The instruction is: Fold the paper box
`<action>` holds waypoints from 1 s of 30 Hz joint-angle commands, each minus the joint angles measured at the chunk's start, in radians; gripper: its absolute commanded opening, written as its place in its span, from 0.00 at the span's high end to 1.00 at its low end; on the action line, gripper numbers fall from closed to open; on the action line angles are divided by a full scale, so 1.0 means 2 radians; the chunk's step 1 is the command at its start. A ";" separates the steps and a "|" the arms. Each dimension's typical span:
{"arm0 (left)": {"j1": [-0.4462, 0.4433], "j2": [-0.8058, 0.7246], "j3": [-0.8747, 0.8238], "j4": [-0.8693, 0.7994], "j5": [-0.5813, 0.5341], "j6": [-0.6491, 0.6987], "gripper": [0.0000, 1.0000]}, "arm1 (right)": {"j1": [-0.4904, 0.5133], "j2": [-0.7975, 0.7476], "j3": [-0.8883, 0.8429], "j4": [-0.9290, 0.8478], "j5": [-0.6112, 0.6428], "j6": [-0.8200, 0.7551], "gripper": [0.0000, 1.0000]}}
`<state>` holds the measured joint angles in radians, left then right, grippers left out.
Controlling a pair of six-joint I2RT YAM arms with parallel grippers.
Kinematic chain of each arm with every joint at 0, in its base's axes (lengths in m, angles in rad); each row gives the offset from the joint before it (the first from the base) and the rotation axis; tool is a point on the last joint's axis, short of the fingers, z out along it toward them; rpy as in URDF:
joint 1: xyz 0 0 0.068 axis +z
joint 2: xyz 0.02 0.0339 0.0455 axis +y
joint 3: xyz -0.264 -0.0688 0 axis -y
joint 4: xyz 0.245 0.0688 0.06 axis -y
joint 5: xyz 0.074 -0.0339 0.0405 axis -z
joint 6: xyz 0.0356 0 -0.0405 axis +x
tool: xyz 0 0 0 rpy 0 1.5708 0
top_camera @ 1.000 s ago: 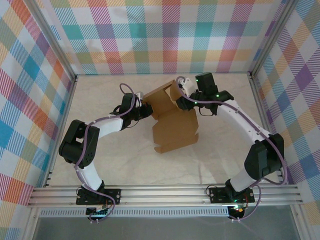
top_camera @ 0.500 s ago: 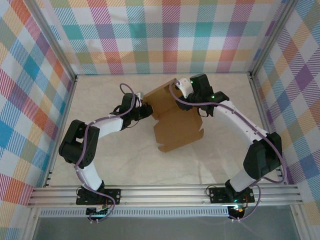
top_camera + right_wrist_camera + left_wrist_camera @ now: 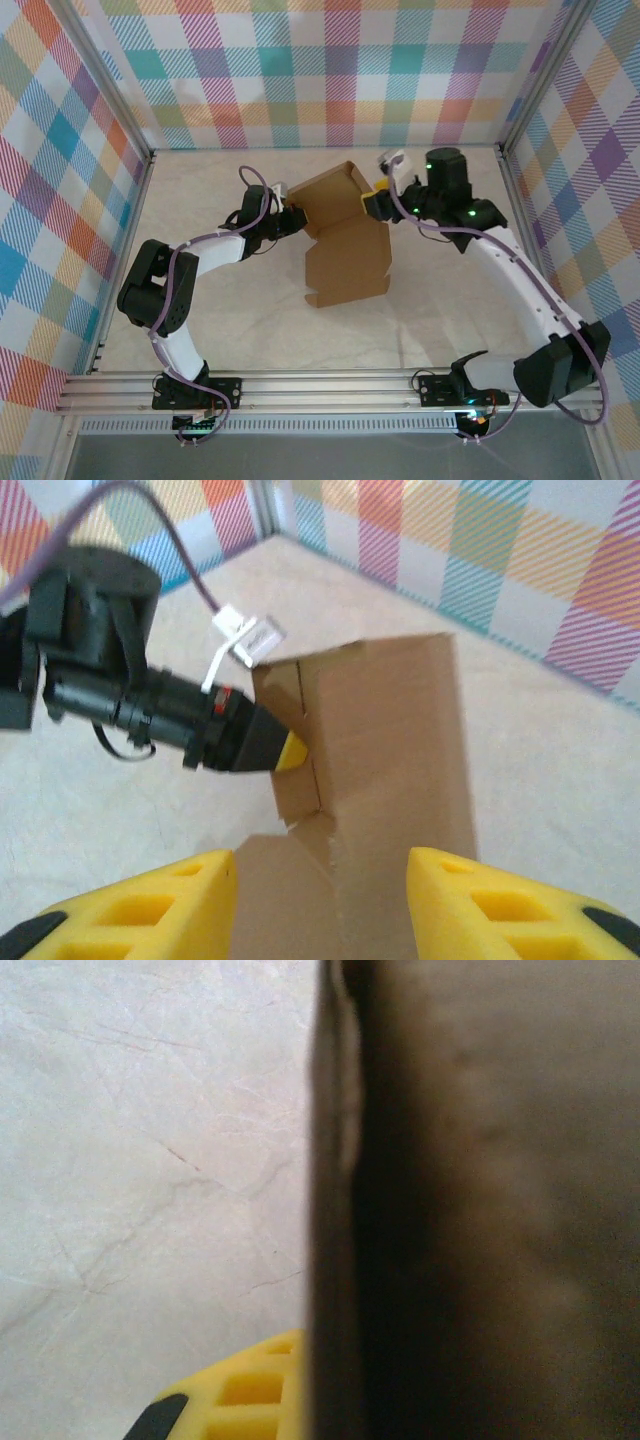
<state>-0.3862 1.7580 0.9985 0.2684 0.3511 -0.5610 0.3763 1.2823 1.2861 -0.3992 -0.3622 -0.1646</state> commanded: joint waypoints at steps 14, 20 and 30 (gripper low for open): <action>0.006 -0.018 -0.013 0.024 0.022 0.007 1.00 | -0.025 0.132 0.094 -0.078 -0.086 0.040 0.56; 0.006 -0.020 -0.015 0.023 0.022 0.008 1.00 | -0.013 0.143 0.103 -0.088 -0.094 0.010 0.56; 0.006 -0.016 -0.014 0.022 0.025 0.007 1.00 | 0.002 0.155 0.107 -0.104 -0.084 -0.018 0.51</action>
<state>-0.3824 1.7569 0.9821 0.2901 0.3767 -0.5571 0.3607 1.5688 1.4666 -0.5697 -0.5224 -0.1516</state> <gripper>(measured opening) 0.064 0.480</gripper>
